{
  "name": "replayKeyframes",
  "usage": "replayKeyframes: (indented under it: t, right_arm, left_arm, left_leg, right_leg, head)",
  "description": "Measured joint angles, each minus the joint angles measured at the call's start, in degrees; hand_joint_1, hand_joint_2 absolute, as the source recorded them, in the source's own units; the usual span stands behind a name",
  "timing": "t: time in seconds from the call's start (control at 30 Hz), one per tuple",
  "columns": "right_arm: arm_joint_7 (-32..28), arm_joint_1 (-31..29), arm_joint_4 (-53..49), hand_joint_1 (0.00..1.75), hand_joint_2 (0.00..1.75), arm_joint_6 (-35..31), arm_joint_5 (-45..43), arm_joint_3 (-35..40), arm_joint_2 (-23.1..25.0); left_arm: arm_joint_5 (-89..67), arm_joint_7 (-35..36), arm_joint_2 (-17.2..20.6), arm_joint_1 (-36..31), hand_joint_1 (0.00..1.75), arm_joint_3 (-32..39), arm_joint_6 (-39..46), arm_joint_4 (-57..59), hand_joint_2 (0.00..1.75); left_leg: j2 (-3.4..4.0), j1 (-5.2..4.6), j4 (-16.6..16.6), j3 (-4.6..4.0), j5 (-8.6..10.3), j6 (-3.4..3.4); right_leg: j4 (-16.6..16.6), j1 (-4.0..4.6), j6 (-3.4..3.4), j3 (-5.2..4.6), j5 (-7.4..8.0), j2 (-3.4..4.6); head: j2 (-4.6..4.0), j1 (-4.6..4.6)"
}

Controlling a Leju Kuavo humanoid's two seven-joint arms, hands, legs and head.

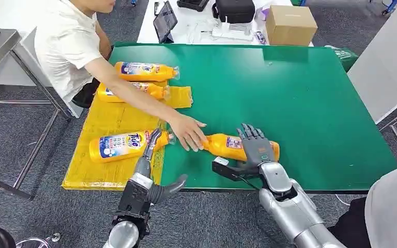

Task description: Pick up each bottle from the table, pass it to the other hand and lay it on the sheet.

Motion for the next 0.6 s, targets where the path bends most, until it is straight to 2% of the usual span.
replayKeyframes:
  t: [0.3,0.6]
  right_arm:
    - [-1.0,-0.2,4.6,0.0,1.75,0.4,-2.1,-1.0,0.1]
    - [3.1,-1.5,9.6,0.0,1.75,-5.9,2.6,-3.6,0.2]
  left_arm:
    - [0.0,0.4,-0.1,-0.1,0.0,-0.2,-0.1,1.1,1.75]
    - [0.4,0.8,-0.1,-0.1,0.0,-0.9,-0.2,1.6,1.75]
  left_leg:
    - [0.04,0.0,0.0,0.04,0.0,0.0]
    - [0.01,-0.01,0.0,0.14,0.01,0.02]
  right_leg:
    - [0.0,0.0,0.0,0.0,0.0,0.01]
    - [0.0,-0.01,0.02,0.14,0.02,0.01]
  head:
    - [0.0,0.0]
    - [0.0,0.02]
